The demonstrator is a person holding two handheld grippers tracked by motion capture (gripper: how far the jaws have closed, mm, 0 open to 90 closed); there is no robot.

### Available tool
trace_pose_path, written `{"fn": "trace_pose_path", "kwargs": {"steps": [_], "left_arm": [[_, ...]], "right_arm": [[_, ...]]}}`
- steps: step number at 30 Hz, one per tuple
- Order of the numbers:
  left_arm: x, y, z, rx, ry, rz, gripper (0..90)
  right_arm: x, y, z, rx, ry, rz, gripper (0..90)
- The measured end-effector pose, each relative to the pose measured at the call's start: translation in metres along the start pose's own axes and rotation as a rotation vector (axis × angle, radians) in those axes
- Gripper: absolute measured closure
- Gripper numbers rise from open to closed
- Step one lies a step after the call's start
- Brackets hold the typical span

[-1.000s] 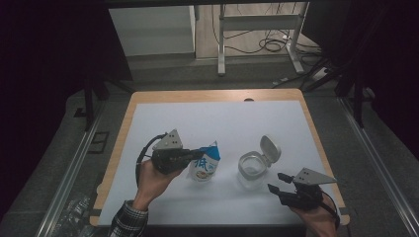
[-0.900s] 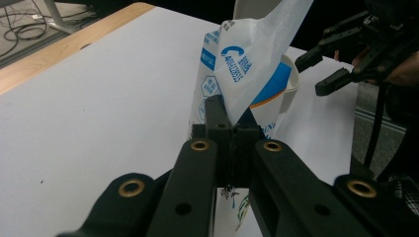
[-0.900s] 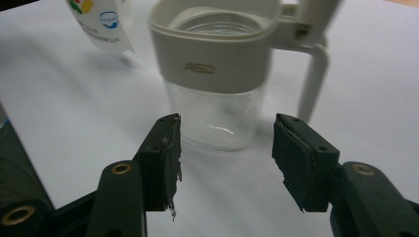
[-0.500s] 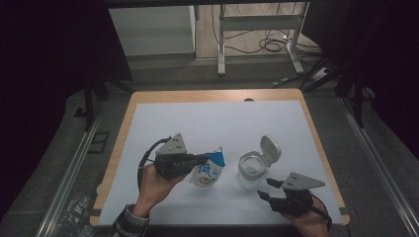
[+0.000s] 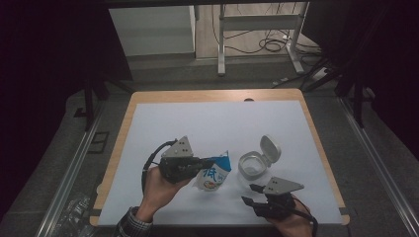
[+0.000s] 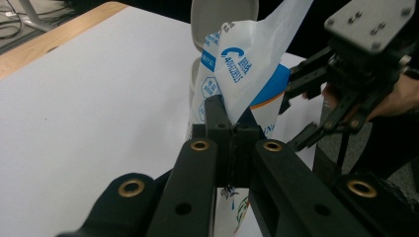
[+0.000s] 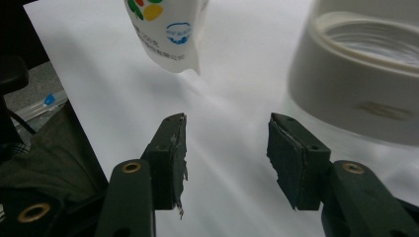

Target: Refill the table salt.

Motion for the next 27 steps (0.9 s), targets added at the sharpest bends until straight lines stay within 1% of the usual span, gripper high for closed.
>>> {"fn": "trace_pose_path", "kwargs": {"steps": [2,5,8,13,17,21,22,26,27], "left_arm": [[-0.002,0.0,0.002,0.001,-0.002,-0.003,90.0],[-0.006,0.0,0.004,0.003,-0.008,-0.006,90.0],[-0.009,0.0,0.007,0.005,-0.014,-0.01,90.0],[-0.014,0.001,0.01,0.001,-0.015,-0.017,90.0],[-0.017,0.003,0.014,-0.001,-0.01,-0.018,90.0],[-0.021,0.005,0.018,-0.002,-0.017,-0.014,90.0],[-0.022,0.006,0.019,-0.002,-0.023,-0.013,90.0],[-0.026,0.007,0.022,0.0,-0.03,-0.016,90.0],[-0.027,0.008,0.023,0.001,-0.029,-0.017,90.0]], "right_arm": [[0.006,-0.008,0.004,0.004,0.0,0.004,49.9],[0.009,-0.012,0.006,0.003,0.007,0.007,50.4],[0.013,-0.019,0.01,-0.01,0.008,-0.005,52.3],[0.017,-0.024,0.013,-0.028,-0.004,-0.012,53.3],[0.02,-0.03,0.013,-0.023,0.013,-0.025,53.4],[0.024,-0.036,0.014,-0.025,0.021,-0.037,53.4],[0.025,-0.038,0.015,-0.029,0.01,-0.037,53.4],[0.027,-0.044,0.016,-0.027,0.02,-0.053,53.3],[0.029,-0.046,0.016,-0.029,0.01,-0.049,53.4]]}}
Point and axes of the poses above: each handheld gripper's, and its own axes: y roughly backward along the jaws, z roughly out of its top, x roughly to its left, the point moved 6 cm from there along -y, roughly forward along the jaws, and after that the axes turned 12 degrees about y, right-handed, at the moved point
